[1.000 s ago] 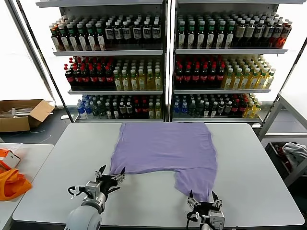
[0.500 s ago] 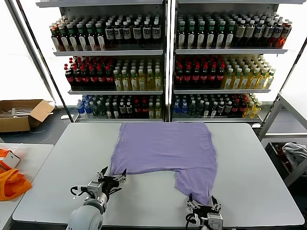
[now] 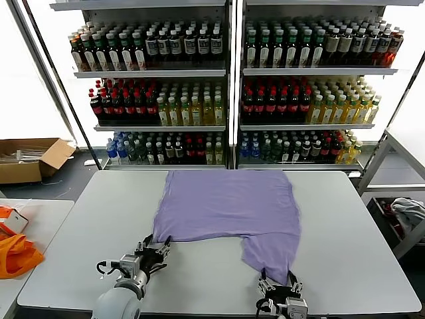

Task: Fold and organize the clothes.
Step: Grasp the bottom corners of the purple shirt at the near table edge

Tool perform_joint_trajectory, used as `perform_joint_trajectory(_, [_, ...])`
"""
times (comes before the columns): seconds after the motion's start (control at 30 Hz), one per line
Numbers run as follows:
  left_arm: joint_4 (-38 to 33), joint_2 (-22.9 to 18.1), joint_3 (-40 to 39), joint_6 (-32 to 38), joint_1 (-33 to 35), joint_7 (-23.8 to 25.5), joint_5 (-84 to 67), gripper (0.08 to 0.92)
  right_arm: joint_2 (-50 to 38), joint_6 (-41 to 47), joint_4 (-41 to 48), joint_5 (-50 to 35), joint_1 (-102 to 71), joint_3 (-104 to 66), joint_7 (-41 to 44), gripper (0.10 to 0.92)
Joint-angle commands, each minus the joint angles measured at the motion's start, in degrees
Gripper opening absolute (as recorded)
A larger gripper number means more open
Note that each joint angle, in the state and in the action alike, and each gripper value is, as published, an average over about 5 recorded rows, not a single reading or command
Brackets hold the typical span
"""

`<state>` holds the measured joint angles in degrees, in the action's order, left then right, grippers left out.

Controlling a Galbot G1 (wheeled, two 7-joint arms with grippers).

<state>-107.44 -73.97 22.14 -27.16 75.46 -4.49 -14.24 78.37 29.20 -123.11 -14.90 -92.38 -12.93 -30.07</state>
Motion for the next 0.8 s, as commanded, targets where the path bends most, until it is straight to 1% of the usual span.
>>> perform_joint_trajectory(0.03, [-0.37, -0.05, -0.17, -0.07, 0.05, 0.07, -0.02, 0.486, 0.05, 0.27, 0.14, -0.15, -0.02, 0.02, -0.03, 0.534])
perform_joint_trajectory(0.43, [-0.35, -0.57, -0.68, 0.51, 0.74, 1.46, 1.0, 0.144, -0.12, -0.85, 0.41, -0.26, 0.15, -0.27, 0.77, 0.188])
perform_joint_trajectory(0.53, [-0.16, -0.64, -0.75, 1.05, 0.73, 1.86, 1.97, 0.093, -0.12, -0.75, -0.2, -0.39, 0.55, -0.73, 1.21, 0.123])
perform_joint_trajectory(0.63, [-0.17, -0.68, -0.83, 1.58, 0.69, 2.42, 3.04, 0.083, -0.2, -0.66, -0.88, -0.44, 0.96, -1.31, 2.19, 0.107])
perform_joint_trajectory(0.8, [-0.61, -1.08, -0.73, 3.25, 0.25, 2.36, 3.14, 0.083, -0.37, -1.42, -1.84, -0.24, 1.99, -2.06, 3.53, 0.107])
